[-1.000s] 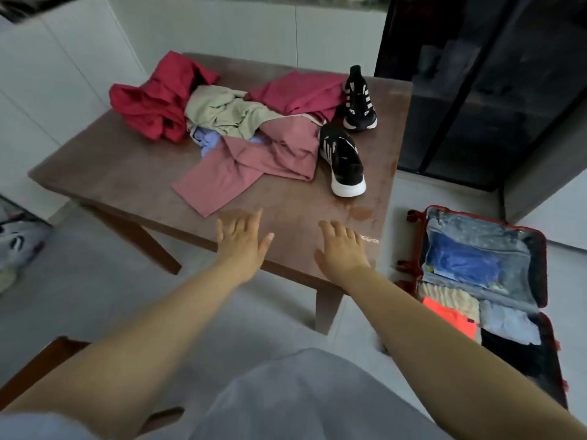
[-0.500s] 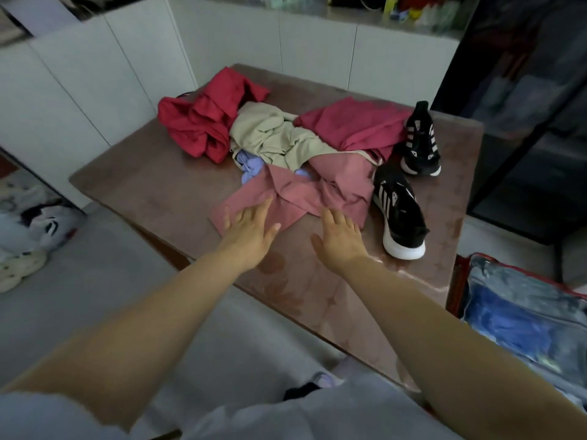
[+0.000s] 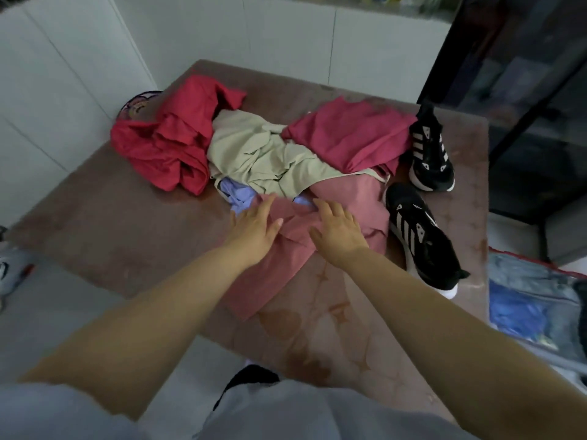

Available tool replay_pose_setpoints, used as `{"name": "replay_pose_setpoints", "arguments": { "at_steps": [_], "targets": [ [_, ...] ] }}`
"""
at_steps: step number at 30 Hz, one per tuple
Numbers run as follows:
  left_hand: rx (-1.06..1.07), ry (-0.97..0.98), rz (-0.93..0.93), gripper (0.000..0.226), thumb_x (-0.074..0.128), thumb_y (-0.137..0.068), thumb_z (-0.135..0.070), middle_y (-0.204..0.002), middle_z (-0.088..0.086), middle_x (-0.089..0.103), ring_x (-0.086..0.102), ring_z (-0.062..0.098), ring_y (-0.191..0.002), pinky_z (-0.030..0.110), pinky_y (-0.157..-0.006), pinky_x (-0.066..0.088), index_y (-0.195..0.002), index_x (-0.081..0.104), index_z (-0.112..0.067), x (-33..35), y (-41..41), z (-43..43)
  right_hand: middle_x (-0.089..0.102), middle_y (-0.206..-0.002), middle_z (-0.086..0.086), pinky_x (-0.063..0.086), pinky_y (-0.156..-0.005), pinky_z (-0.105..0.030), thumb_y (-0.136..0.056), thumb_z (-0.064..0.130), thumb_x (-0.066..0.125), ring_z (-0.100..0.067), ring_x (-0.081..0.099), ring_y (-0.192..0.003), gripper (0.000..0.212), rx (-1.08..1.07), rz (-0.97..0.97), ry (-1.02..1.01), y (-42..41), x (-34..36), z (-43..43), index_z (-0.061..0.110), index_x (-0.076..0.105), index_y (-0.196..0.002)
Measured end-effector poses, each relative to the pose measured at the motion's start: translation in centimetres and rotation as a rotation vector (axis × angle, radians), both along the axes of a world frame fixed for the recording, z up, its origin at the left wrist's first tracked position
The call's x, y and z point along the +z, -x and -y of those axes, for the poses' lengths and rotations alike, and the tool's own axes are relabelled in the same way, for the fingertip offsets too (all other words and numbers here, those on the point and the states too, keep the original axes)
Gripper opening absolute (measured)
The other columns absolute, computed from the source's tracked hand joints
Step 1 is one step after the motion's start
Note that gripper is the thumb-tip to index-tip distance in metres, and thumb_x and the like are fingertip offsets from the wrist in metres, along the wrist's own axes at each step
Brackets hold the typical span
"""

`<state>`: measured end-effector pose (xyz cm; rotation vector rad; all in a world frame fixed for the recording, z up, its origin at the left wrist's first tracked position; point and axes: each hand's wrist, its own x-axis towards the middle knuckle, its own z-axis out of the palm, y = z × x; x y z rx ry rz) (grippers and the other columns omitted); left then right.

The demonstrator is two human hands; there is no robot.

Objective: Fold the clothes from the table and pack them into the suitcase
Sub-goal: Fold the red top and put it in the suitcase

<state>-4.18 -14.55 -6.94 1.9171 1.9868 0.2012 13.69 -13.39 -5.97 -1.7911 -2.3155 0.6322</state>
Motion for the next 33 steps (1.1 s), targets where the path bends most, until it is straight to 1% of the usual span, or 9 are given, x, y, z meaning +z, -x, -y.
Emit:
{"name": "replay_pose_setpoints", "arguments": {
  "at_steps": [3, 8, 12, 19, 24, 27, 30, 31, 33],
  "targets": [
    [-0.111, -0.023, 0.003, 0.057, 0.034, -0.1, -0.038, -0.145, 0.012, 0.04, 0.033, 0.032, -0.133, 0.046, -0.111, 0.017, -0.15, 0.011, -0.024, 0.5, 0.9, -4.5, 0.034, -0.144, -0.013, 0.022, -0.108, -0.037, -0.095, 0.03, 0.047, -0.033, 0.035, -0.129, 0.053, -0.131, 0.025, -0.02, 0.5, 0.3, -3.0, 0.012, 0.031, -0.143],
    [-0.302, -0.051, 0.001, 0.057, 0.035, -0.099, -0.038, -0.145, 0.012, 0.039, 0.031, 0.034, -0.134, 0.049, -0.113, 0.013, -0.15, 0.013, -0.024, 0.5, 0.8, -11.6, 0.026, -0.153, -0.009, 0.017, -0.112, -0.04, -0.096, 0.03, 0.044, -0.033, 0.027, -0.136, 0.056, -0.306, 0.009, -0.039, 0.5, 0.9, -6.7, 0.015, 0.027, -0.147],
    [-0.415, -0.094, -0.015, 0.058, 0.039, -0.097, -0.039, -0.144, 0.01, 0.041, 0.032, 0.031, -0.134, 0.047, -0.113, 0.013, -0.149, 0.017, -0.024, 0.7, -1.2, -15.7, 0.026, -0.154, -0.005, 0.014, -0.113, -0.041, -0.097, 0.029, 0.041, -0.03, 0.024, -0.138, 0.052, -0.378, 0.055, -0.06, -0.4, 1.2, -9.0, 0.018, 0.03, -0.146],
    [-0.413, -0.091, 0.015, 0.057, 0.041, -0.098, -0.035, -0.147, 0.009, 0.036, 0.028, 0.029, -0.136, 0.044, -0.115, 0.01, -0.149, 0.018, -0.024, 1.6, -2.8, -19.5, 0.011, -0.158, -0.011, 0.006, -0.117, -0.045, -0.098, 0.041, 0.041, -0.031, 0.011, -0.144, 0.057, -0.387, 0.075, 0.007, -1.3, 0.4, -14.4, 0.028, 0.021, -0.149],
    [-0.444, -0.076, 0.052, 0.058, 0.047, -0.096, -0.035, -0.147, 0.005, 0.037, 0.028, 0.024, -0.137, 0.046, -0.115, 0.008, -0.148, 0.023, -0.026, 0.1, -3.2, -21.6, 0.005, -0.16, -0.005, -0.001, -0.118, -0.042, -0.098, 0.043, 0.038, -0.026, 0.003, -0.146, 0.058, -0.217, 0.216, -0.01, -1.8, -1.1, -16.6, 0.029, 0.017, -0.15],
    [-0.425, -0.096, 0.076, 0.058, 0.048, -0.095, -0.037, -0.147, 0.003, 0.038, 0.028, 0.023, -0.137, 0.046, -0.116, 0.006, -0.147, 0.024, -0.027, -0.5, -3.8, -22.8, 0.002, -0.159, -0.009, 0.0, -0.117, -0.041, -0.097, 0.044, 0.042, -0.028, 0.004, -0.146, 0.063, -0.302, 0.114, -0.092, -2.3, -1.9, -16.9, 0.026, 0.016, -0.151],
    [-0.404, -0.119, 0.09, 0.057, 0.048, -0.095, -0.037, -0.147, 0.002, 0.039, 0.029, 0.024, -0.137, 0.045, -0.116, 0.005, -0.146, 0.026, -0.026, -0.4, -4.6, -24.0, 0.003, -0.158, -0.019, 0.005, -0.117, -0.042, -0.094, 0.045, 0.047, -0.034, 0.009, -0.144, 0.077, -0.639, -0.119, -0.094, -2.8, -2.1, -17.6, 0.015, 0.006, -0.152],
    [-0.404, -0.12, 0.088, 0.057, 0.048, -0.095, -0.037, -0.146, 0.002, 0.039, 0.03, 0.024, -0.136, 0.045, -0.116, 0.005, -0.146, 0.026, -0.025, -0.4, -4.9, -24.4, 0.005, -0.157, -0.019, 0.005, -0.118, -0.042, -0.094, 0.044, 0.049, -0.033, 0.01, -0.145, 0.08, -0.692, -0.17, -0.061, -2.9, -2.2, -18.0, 0.012, 0.003, -0.151],
    [-0.419, -0.123, 0.076, 0.057, 0.048, -0.095, -0.037, -0.146, 0.002, 0.039, 0.031, 0.026, -0.136, 0.046, -0.116, 0.006, -0.147, 0.026, -0.025, -0.3, -5.5, -25.0, 0.008, -0.158, -0.014, 0.003, -0.118, -0.042, -0.095, 0.036, 0.05, -0.028, 0.009, -0.146, 0.08, -0.637, -0.172, -0.027, -2.9, -2.5, -18.6, 0.009, 0.0, -0.151]
  ]
}}
